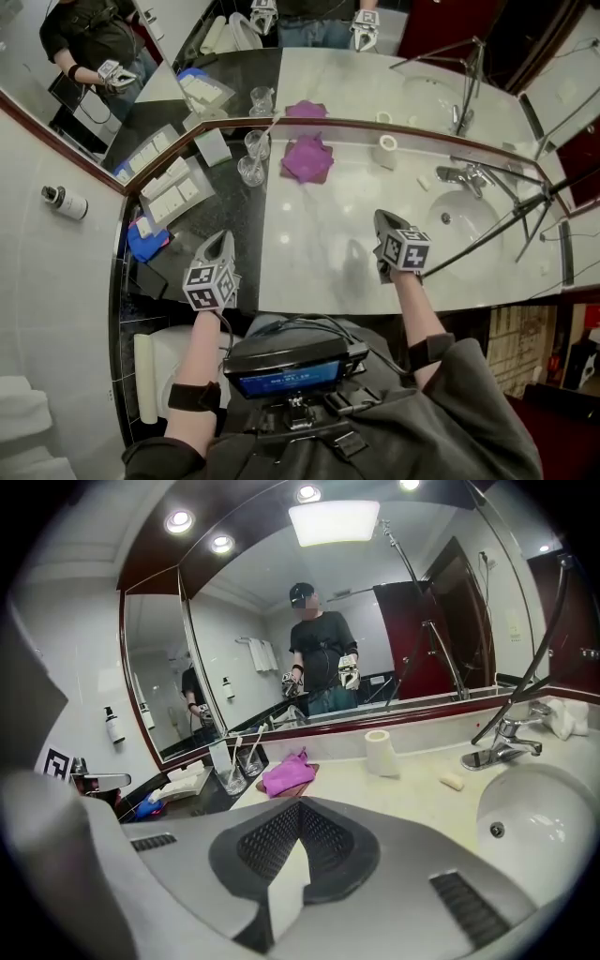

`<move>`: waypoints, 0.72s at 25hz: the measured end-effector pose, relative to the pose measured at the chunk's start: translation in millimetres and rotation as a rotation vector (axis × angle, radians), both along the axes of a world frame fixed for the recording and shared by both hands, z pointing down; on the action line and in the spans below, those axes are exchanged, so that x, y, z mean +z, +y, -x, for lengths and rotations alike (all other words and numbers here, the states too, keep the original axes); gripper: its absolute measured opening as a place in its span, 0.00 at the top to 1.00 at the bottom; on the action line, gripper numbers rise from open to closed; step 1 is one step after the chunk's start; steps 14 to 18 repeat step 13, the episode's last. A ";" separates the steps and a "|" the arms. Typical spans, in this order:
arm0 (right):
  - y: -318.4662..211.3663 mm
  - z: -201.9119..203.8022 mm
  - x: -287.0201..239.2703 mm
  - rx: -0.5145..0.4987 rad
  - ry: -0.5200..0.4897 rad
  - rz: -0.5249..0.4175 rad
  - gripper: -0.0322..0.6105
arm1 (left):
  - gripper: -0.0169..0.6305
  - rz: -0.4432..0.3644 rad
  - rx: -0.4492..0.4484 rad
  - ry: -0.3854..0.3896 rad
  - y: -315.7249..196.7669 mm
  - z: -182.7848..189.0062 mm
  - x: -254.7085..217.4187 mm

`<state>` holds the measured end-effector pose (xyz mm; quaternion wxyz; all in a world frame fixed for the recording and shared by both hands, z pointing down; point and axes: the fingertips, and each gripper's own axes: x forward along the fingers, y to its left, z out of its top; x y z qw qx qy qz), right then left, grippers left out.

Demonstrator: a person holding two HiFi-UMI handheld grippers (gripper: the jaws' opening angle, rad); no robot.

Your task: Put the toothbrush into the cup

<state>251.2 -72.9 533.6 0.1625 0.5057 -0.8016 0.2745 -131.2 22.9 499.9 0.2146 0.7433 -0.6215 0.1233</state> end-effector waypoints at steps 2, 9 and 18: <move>0.7 1.3 -2.6 -0.006 0.001 -0.005 0.93 | 0.97 0.000 -0.003 -0.001 1.9 1.1 0.1; -0.6 0.5 -6.6 -0.007 0.003 -0.014 0.93 | 0.97 0.002 -0.004 0.003 4.7 -1.4 2.0; 0.7 0.0 -4.1 -0.008 0.005 -0.011 0.93 | 0.97 0.003 -0.004 0.010 6.4 -3.2 3.1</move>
